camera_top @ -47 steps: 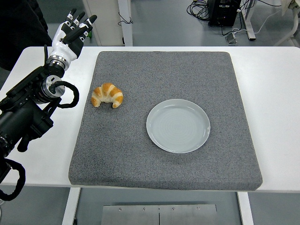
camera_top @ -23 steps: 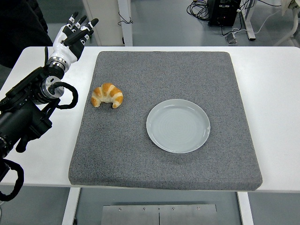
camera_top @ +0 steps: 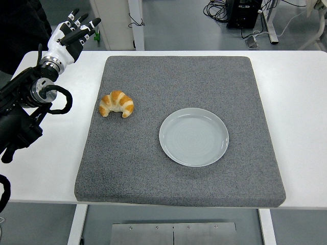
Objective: Place the bread on the plate
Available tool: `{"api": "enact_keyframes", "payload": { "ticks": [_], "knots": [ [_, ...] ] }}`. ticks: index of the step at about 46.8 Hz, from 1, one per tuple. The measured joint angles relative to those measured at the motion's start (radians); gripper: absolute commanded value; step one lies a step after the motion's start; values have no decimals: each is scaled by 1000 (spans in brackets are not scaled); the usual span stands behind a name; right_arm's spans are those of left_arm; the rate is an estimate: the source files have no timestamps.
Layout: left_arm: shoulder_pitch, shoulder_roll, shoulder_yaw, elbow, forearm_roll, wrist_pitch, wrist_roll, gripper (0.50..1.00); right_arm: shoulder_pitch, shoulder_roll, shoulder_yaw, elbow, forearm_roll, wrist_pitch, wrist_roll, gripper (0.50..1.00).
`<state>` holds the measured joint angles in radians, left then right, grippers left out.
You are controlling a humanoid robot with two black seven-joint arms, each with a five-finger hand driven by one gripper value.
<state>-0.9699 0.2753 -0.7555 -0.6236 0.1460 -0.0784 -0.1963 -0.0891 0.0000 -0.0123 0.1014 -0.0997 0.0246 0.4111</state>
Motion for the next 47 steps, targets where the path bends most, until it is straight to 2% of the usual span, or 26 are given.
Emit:
{"api": "enact_keyframes", "payload": {
  "ticks": [12, 31, 42, 47],
  "knots": [
    [9, 90, 60, -127, 55, 8, -2, 966, -1, 0, 0, 0, 0, 0, 0, 1000],
    [-4, 174, 184, -256, 315, 19, 3, 965, -1, 0, 0, 0, 0, 0, 0, 1000],
    [6, 289, 235, -463, 420, 18, 45, 965, 0, 0, 0, 0, 0, 0, 0, 1000],
    [2, 328, 247, -509, 486, 19, 47, 965, -1, 0, 0, 0, 0, 0, 0, 1000]
  ]
}}
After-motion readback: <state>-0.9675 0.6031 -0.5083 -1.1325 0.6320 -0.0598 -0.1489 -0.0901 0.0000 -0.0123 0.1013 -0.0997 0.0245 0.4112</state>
